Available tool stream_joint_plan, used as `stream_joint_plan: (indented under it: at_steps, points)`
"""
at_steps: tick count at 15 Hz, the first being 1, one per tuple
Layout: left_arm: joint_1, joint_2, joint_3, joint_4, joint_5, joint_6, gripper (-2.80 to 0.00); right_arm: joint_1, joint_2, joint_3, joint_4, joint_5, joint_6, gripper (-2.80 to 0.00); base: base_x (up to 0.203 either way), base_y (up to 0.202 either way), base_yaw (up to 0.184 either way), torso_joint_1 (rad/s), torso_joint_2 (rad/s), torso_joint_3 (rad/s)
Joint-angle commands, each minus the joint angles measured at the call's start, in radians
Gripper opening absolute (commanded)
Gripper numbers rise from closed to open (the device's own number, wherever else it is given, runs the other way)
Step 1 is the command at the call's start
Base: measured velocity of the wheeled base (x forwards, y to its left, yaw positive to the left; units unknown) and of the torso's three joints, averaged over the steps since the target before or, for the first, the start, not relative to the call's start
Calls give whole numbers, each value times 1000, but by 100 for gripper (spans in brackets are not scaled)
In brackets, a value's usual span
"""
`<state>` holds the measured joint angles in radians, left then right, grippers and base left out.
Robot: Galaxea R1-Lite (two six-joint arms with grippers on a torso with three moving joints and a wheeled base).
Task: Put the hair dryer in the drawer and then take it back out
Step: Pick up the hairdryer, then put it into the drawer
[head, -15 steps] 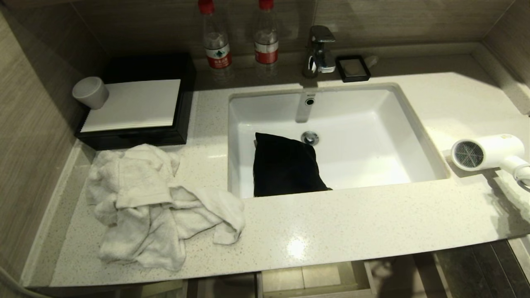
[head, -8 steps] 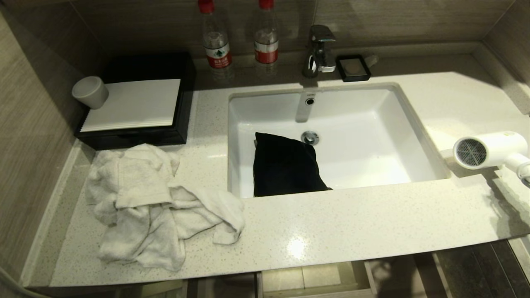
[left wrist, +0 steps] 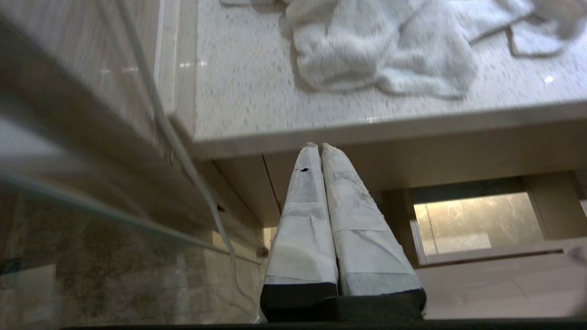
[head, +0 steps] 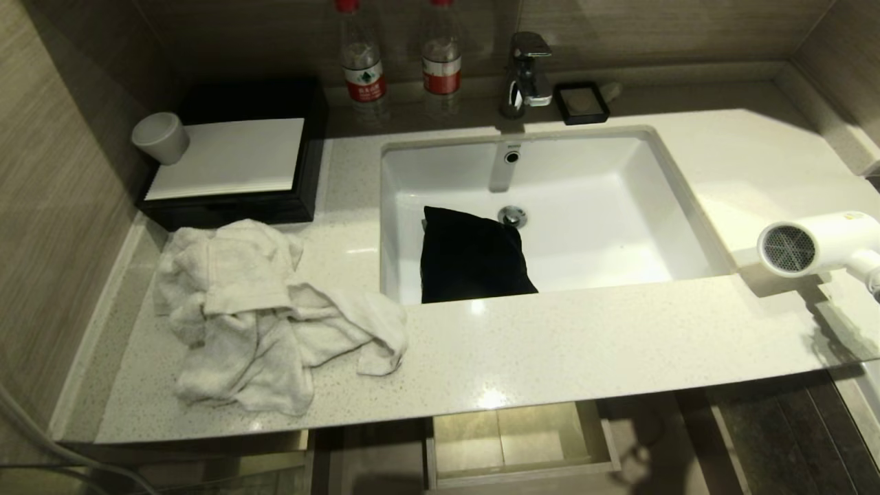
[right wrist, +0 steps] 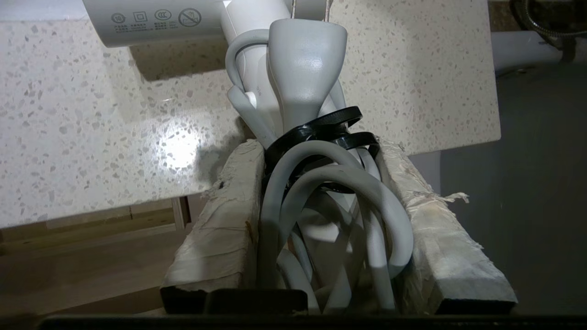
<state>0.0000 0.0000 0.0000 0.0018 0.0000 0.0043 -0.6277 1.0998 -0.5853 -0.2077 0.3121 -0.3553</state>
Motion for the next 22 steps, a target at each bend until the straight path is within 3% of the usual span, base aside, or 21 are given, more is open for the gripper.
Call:
stream_joint_plan:
  at_steps: [1, 11, 22]
  points:
    - [0, 0, 2, 0, 0, 0, -280, 0, -5, 1, -2, 2, -2, -280, 0, 0, 0, -388, 311, -27]
    - [0, 0, 1, 0, 0, 0, -280, 2, -21, 18, 4, 1, -2, -280, 0, 0, 0, -341, 224, -125]
    - [0, 0, 2, 0, 0, 0, -280, 6, -28, 41, 10, 1, -2, -280, 0, 0, 0, -275, 68, -212]
